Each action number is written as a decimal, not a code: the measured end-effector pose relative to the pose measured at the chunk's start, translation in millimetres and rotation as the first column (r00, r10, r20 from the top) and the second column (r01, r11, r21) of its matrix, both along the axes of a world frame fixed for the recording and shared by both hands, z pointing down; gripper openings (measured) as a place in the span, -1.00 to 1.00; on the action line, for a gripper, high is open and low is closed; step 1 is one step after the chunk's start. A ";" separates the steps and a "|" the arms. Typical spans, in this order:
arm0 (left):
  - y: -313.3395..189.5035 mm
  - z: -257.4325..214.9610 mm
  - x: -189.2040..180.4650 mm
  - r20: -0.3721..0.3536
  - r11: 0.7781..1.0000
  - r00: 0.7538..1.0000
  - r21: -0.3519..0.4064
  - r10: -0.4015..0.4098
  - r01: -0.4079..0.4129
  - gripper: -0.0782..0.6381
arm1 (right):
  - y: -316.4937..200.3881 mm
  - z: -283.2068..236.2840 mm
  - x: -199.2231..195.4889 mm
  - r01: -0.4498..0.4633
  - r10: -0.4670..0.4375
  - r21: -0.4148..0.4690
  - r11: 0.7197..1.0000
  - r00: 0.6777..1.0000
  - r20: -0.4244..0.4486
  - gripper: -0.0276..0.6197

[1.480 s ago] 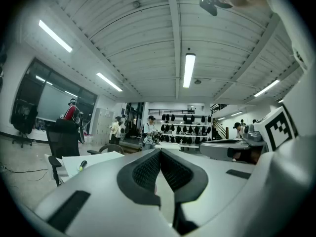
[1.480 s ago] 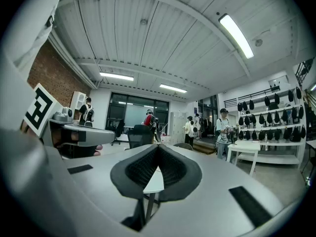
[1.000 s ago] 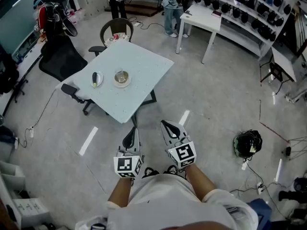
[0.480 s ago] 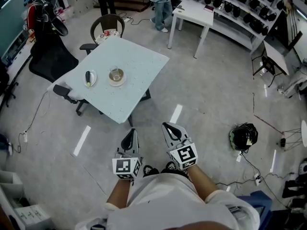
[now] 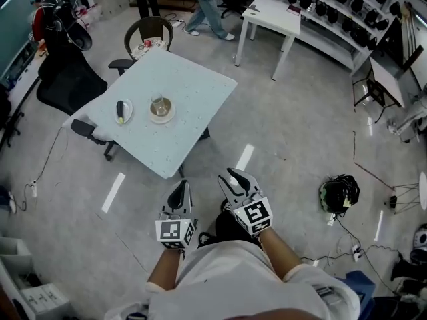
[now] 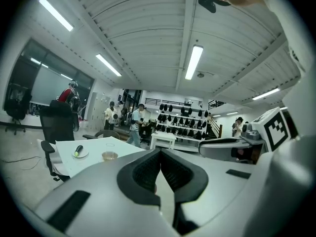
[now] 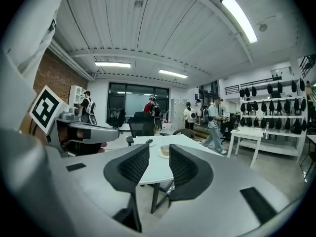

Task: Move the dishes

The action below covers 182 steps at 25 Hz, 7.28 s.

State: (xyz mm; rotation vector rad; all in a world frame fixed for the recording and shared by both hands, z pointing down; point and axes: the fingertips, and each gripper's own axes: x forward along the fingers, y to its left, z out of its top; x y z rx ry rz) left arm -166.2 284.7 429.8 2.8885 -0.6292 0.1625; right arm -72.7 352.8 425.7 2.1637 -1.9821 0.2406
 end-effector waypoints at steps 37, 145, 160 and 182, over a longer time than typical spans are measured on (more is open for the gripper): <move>-283.9 55.1 121.2 0.143 0.941 0.941 -0.105 -0.306 0.322 -0.73 | -319.4 46.2 173.4 0.321 -0.316 -0.076 0.944 0.946 0.068 -0.35; -408.8 126.0 242.1 0.365 0.865 0.858 -0.211 -0.362 0.455 -0.73 | -509.8 164.0 335.0 0.452 -0.442 -0.286 0.845 0.891 0.104 -0.05; -415.1 132.2 243.4 0.403 0.864 0.844 -0.203 -0.355 0.461 -0.73 | -511.6 208.9 331.3 0.457 -0.436 -0.334 0.824 0.889 0.140 -0.05; -414.4 141.7 228.6 0.371 0.847 0.851 -0.241 -0.371 0.474 -0.73 | -448.2 240.4 323.0 0.447 -0.397 -0.444 0.777 0.894 0.208 0.00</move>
